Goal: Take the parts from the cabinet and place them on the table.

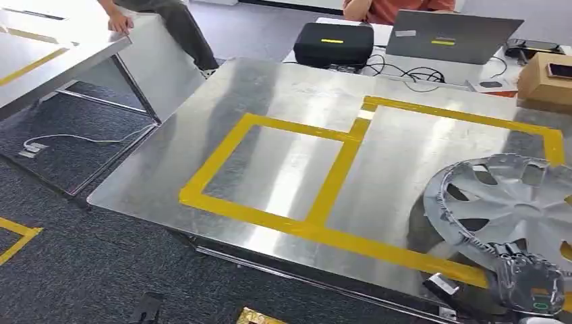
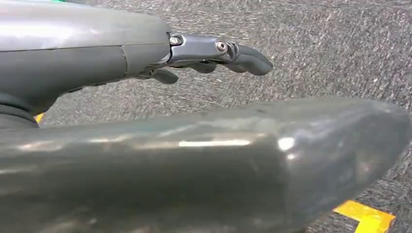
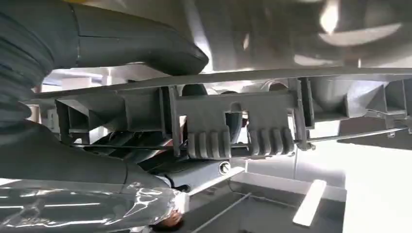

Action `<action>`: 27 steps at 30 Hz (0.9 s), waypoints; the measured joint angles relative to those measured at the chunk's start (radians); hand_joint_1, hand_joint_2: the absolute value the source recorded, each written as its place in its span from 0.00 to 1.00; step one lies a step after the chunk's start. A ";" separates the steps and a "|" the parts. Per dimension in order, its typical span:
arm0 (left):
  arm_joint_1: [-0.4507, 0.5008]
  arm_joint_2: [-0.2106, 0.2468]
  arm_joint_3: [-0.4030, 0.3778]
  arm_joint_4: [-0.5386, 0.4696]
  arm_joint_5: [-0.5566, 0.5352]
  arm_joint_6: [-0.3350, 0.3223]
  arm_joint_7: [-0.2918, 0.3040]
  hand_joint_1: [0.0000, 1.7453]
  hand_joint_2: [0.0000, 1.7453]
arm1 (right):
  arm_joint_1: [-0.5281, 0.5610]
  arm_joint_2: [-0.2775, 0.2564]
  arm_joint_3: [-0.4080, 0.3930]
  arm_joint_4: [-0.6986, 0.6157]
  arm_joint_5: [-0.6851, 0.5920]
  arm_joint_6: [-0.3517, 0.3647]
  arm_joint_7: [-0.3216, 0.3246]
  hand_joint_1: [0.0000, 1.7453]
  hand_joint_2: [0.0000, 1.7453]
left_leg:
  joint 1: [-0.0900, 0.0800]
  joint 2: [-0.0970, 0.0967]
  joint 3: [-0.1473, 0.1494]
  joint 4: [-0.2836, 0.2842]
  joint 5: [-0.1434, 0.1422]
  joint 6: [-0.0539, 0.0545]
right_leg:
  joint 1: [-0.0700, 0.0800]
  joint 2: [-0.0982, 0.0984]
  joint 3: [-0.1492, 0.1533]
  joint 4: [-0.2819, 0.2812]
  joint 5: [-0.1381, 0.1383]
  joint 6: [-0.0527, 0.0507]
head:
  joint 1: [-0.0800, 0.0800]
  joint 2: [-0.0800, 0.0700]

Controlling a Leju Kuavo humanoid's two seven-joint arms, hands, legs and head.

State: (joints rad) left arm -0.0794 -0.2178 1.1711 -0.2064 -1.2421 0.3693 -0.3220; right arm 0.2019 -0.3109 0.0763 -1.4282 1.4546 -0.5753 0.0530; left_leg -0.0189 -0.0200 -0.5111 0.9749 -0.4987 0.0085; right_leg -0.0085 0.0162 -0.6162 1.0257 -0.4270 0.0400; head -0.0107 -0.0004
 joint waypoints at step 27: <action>-0.013 -0.001 -0.016 0.000 -0.011 0.021 0.053 0.00 0.00 | -0.139 0.002 0.144 0.103 -0.045 0.003 -0.064 1.00 1.00 | 0.000 -0.001 -0.001 0.000 0.000 0.000 | 0.000 -0.001 0.000 -0.001 0.000 0.000 | 0.000 0.000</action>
State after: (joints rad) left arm -0.0922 -0.2190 1.1551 -0.2064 -1.2528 0.3902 -0.2689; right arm 0.0633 -0.3090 0.2204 -1.3256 1.4096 -0.5726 -0.0110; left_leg -0.0189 -0.0206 -0.5118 0.9749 -0.4988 0.0088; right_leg -0.0085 0.0155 -0.6159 1.0252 -0.4272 0.0401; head -0.0103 -0.0004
